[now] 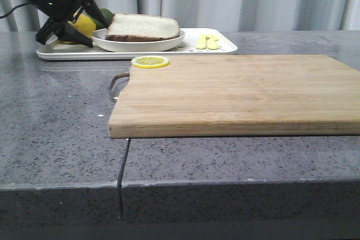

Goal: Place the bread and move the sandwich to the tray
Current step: 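Open the left gripper and raise it off the plate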

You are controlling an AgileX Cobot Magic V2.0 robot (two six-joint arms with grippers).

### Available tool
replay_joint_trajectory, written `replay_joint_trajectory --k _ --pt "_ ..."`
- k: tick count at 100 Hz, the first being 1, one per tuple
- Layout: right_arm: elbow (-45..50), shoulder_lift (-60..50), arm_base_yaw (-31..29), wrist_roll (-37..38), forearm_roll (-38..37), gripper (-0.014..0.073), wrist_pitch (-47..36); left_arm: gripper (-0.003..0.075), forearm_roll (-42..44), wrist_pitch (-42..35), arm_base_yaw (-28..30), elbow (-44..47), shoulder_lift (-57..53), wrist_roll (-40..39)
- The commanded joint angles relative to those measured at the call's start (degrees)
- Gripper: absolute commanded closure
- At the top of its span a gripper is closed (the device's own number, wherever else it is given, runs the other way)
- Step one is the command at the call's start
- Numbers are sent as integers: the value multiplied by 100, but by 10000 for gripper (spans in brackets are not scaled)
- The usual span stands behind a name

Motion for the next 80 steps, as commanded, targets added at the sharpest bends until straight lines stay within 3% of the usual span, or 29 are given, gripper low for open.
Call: replay_joint_trajectory --k 1,40,64,80 --pt "-161 -19 10 -50 66 122 -98 295 -202 -33 48 -186 -549 -52" --pt "-161 -19 10 -50 66 122 -98 299 1005 311 95 -186 -1348 -52" --pt "-161 -19 10 -50 66 122 -98 299 2421 545 -52 -186 -2119 -13" --pt "-161 -19 10 -50 66 122 -98 299 2641 519 -213 -100 -2671 1"
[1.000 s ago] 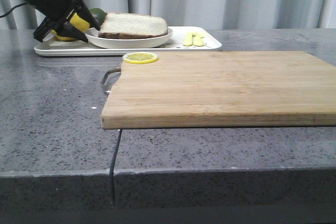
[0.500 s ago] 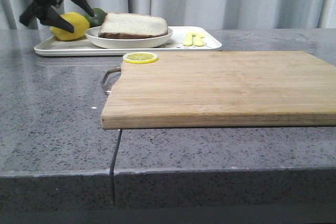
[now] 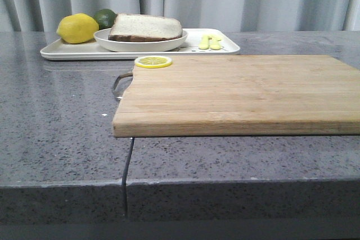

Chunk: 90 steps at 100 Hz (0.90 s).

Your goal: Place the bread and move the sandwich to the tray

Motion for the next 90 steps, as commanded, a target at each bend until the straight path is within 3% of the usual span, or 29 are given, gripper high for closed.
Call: replay_joint_trajectory --k 1,24,69,90 --pt "-161 -19 10 -50 66 122 -98 299 1 -266 -147 -87 -680 1" --pt "-161 -19 10 -50 66 122 -113 299 628 -849 -529 1179 -1796 1" --pt "-26 -39 10 -50 71 130 -451 299 682 -4471 -1108 6304 -5133 1" --pt "394 -580 10 -50 72 130 -412 299 633 -5447 -1108 8145 -6622 1"
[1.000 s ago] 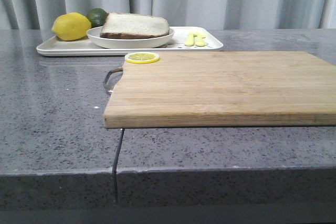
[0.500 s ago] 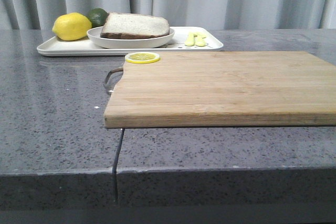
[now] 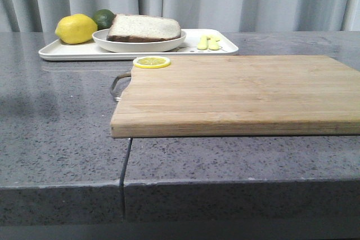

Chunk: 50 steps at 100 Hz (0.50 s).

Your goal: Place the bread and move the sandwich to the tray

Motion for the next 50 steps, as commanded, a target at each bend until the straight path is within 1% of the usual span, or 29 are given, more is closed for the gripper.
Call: replay_joint_trajectory --k 1,14,28,39,50 --pt "15 -317 10 -50 39 130 -115 299 -76 -846 -56 467 -657 -9" --pt "311 -868 10 -50 39 130 -155 299 -76 -1027 -56 1265 -1509 -9" --pt "693 -1383 10 -50 39 130 -187 299 -89 -1040 -56 1950 -2359 -9" --pt "966 -1544 10 -50 39 130 -281 299 -101 -1040 -56 2303 -2849 -9" --pt "1112 -1557 10 -50 39 130 -276 299 -101 -1040 -56 2496 -3086 -9"
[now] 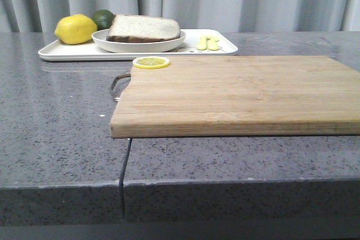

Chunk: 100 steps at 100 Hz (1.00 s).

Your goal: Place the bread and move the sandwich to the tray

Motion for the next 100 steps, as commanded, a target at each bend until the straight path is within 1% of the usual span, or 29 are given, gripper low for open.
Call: replay_joint_trajectory --k 1,7,12,19,26,31,33,38,44,100 --pt "-66 33 10 -50 35 130 -134 299 -66 -503 -56 -29 -126 -9" --pt "-65 33 10 -50 35 131 -134 303 -66 -503 -56 3 -141 -9" --pt "-65 33 10 -50 35 151 -134 318 -66 -492 -56 17 -141 -9" --pt "-65 33 10 -50 35 226 -140 367 -66 -491 -56 17 -141 -9" --pt "-65 33 10 -50 35 341 -140 451 -66 -491 -56 17 -141 -9" --pt "-65 33 10 -50 35 446 -140 537 -66 -491 -56 17 -141 -9" --pt "-65 33 10 -50 35 473 -140 560 -66 -491 -56 17 -141 -9" --pt "-65 33 10 -50 35 574 -140 652 -66 -491 -56 17 -141 -9" --pt "-65 33 10 -50 35 664 -127 739 -66 -501 -56 17 -141 -9" --pt "-65 33 10 -50 40 662 -81 739 -90 -501 -56 17 -141 -9"
